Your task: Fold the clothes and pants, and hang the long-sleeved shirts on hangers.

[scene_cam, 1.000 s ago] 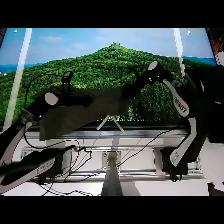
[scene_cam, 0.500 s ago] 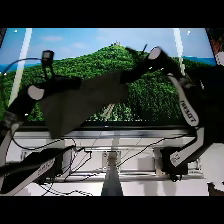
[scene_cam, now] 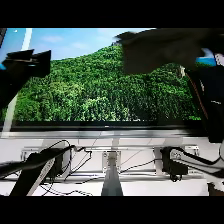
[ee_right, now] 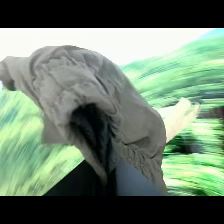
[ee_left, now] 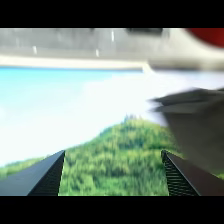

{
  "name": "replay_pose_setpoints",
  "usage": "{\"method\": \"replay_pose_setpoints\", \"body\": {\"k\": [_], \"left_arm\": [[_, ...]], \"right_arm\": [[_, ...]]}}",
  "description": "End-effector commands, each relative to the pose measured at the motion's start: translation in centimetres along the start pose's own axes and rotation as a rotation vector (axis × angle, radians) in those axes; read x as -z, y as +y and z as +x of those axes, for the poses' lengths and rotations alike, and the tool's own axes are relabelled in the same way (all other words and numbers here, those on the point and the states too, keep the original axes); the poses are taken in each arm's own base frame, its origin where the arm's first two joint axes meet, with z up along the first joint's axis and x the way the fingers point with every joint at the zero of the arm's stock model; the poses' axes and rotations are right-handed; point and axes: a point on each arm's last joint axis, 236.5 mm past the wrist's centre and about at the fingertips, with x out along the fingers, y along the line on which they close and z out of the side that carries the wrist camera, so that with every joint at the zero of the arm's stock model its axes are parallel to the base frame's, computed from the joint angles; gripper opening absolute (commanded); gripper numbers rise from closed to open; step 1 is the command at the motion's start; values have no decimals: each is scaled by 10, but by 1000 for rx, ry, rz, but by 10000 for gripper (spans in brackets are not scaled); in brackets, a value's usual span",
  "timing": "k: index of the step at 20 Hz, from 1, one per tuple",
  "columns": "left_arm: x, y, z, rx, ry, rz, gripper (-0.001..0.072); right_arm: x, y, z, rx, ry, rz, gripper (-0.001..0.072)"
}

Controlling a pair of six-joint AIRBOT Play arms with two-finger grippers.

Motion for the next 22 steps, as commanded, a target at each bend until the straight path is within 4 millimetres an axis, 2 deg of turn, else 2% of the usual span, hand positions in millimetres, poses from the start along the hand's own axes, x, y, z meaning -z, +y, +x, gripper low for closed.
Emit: {"method": "replay_pose_setpoints", "body": {"k": [1,3,6,7,9,10,11,14,15,18,20,22], "left_arm": [[-19,-5,-19,1,-62,14,685],[-19,-5,-19,1,-61,14,685],[-19,-5,-19,1,-61,14,685],[-19,-5,-19,1,-61,14,685],[-19,-5,-19,1,-61,14,686],[-19,-5,-19,1,-61,14,686],[-19,-5,-19,1,-61,14,686],[-19,-5,-19,1,-61,14,685],[-19,-5,-19,1,-61,14,685],[-19,-5,-19,1,-61,14,685],[-19,-5,-19,1,-61,14,686],[-19,-5,-19,1,-61,14,686]], "right_arm": [[-14,-95,-107,244,-187,395,20],[0,-122,-145,308,-234,601,21],[13,-148,-189,396,-303,682,42],[14,-154,-200,418,-331,697,142],[16,-164,-215,448,-368,722,519],[17,-167,-218,456,-374,728,657],[17,-168,-218,459,-373,723,677],[14,-165,-208,427,-340,670,664],[12,-160,-201,396,-313,620,570],[10,-134,-170,288,-207,465,203],[11,-98,-139,197,-122,341,31],[19,-44,-104,85,-24,183,21]]}}
